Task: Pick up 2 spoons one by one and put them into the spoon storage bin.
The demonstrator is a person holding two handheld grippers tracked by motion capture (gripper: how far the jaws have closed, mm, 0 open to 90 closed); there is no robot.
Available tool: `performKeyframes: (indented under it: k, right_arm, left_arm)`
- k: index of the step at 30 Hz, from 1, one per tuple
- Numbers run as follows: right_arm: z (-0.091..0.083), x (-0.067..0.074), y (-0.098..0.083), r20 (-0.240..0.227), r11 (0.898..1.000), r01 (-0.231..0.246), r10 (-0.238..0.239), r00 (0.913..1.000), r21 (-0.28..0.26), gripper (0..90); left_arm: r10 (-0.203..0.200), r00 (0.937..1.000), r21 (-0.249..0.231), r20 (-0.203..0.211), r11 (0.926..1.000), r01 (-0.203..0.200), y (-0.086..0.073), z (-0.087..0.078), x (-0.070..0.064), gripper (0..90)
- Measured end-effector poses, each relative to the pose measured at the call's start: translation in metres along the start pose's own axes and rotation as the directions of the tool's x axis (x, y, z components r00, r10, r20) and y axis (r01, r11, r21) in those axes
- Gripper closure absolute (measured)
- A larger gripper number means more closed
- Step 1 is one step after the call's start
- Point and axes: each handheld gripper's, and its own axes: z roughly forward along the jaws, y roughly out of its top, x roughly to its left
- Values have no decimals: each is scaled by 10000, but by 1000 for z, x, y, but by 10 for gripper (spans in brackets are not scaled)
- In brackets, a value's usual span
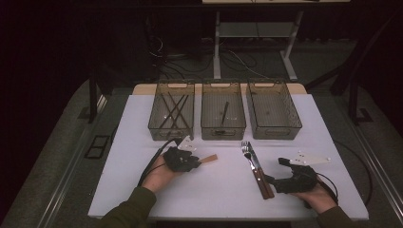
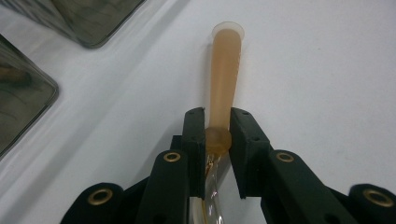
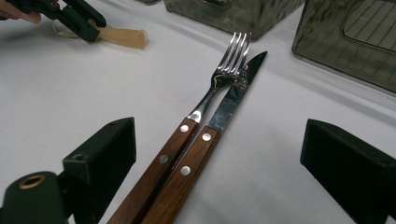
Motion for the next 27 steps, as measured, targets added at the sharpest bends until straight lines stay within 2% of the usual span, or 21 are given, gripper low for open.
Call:
performKeyframes:
  k: [7, 16, 23, 27]
  right_arm:
    - [0, 0, 0, -1, 10000, -21, 21, 10000, 5, 101]
    - [0, 0, 0, -21, 10000, -4, 4, 10000, 6, 101]
    - [0, 0, 0, -13, 10000, -42, 42, 10000, 2, 101]
    - [0, 0, 0, -6, 10000, -22, 22, 10000, 7, 101]
  left_arm:
    - [-50, 10000, -142, 34, 9999, 51, 0, -1, -1, 769]
    - [-94, 10000, -554, 9, 9984, 94, 0, -13, 0, 767]
    - [-320, 9995, -941, -55, 9951, 313, -1, -23, 3, 767]
    - [-268, 9996, -997, -61, 9947, 260, 1, -27, 3, 767]
